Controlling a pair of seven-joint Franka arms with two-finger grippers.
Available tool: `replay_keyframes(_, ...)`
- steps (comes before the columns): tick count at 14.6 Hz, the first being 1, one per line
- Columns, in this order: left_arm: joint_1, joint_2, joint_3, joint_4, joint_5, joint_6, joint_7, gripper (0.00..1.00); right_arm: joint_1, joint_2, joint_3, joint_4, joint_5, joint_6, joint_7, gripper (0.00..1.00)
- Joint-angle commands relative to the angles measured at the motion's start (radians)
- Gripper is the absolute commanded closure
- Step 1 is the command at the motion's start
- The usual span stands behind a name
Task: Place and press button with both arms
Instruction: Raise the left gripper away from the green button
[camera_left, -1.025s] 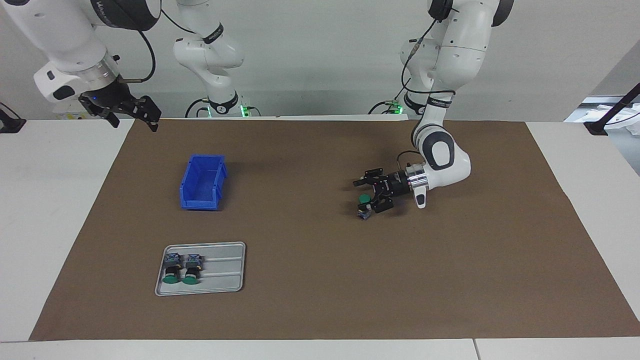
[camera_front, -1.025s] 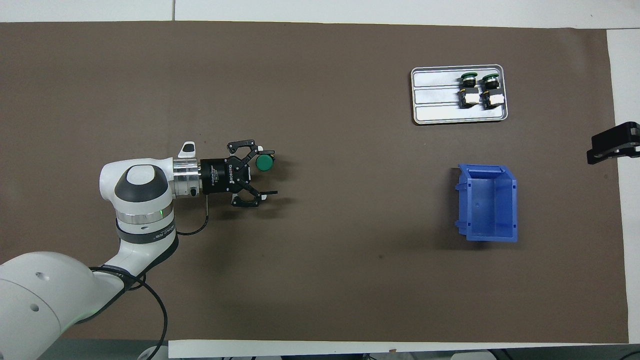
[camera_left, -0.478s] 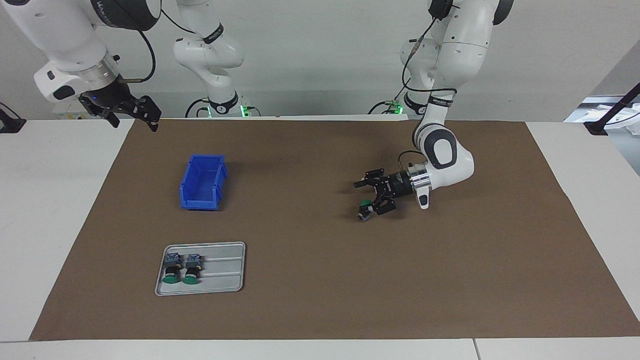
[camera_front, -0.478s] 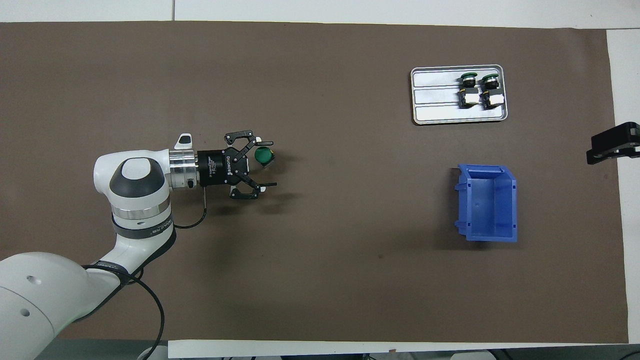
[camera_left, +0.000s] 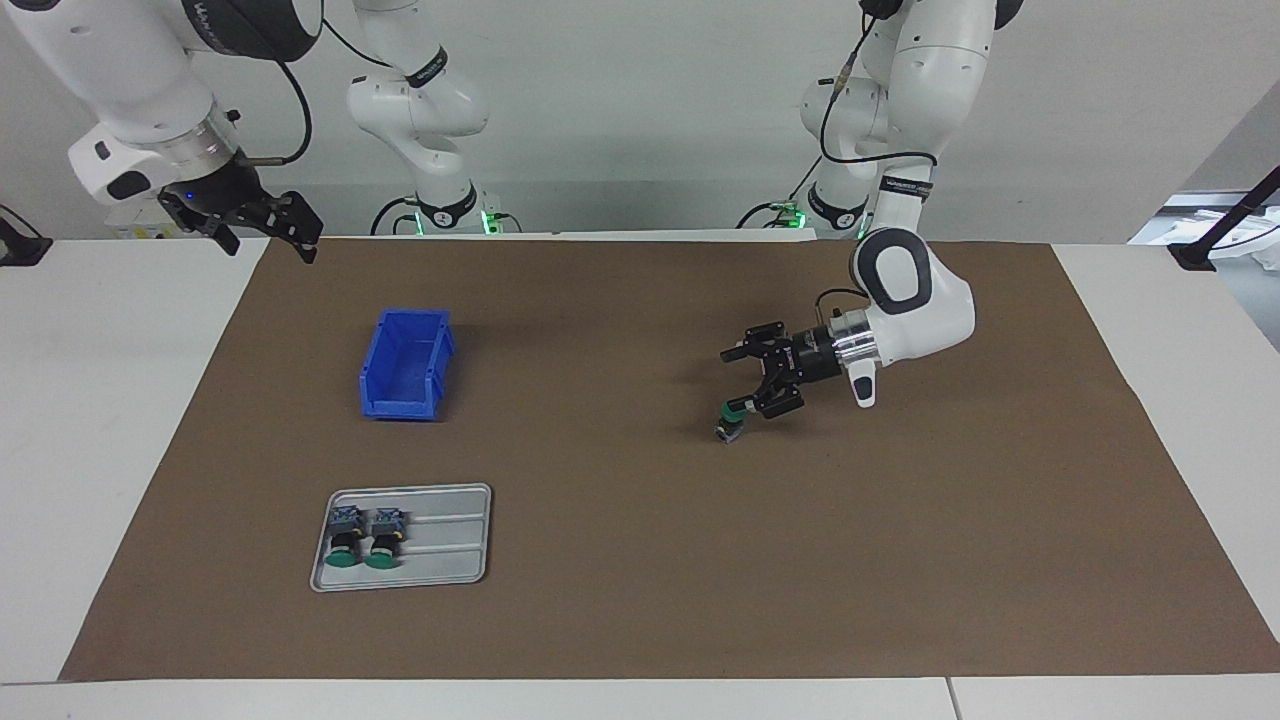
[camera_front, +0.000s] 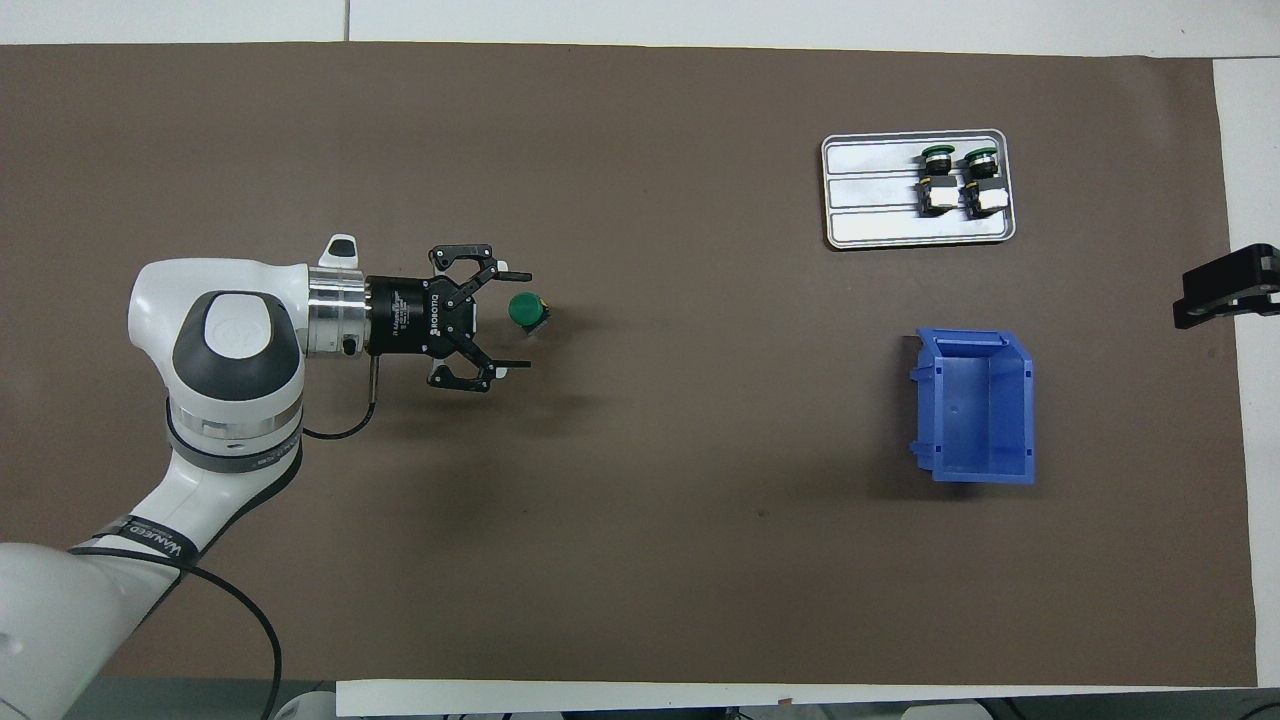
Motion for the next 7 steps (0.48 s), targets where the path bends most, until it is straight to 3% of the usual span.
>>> replay_keyframes(1, 0.0, -0.044, 0.002, 0.04, 0.163, 0.018, -0.109, 0.0, -0.006, -0.013, 0.002, -0.017, -0.002, 0.002, -0.023, 0.01)
replay_keyframes(7, -0.001, -0.072, 0.002, 0.104, 0.498, 0.003, -0.179, 0.0, -0.006, -0.013, 0.004, -0.017, -0.002, 0.002, -0.023, 0.01)
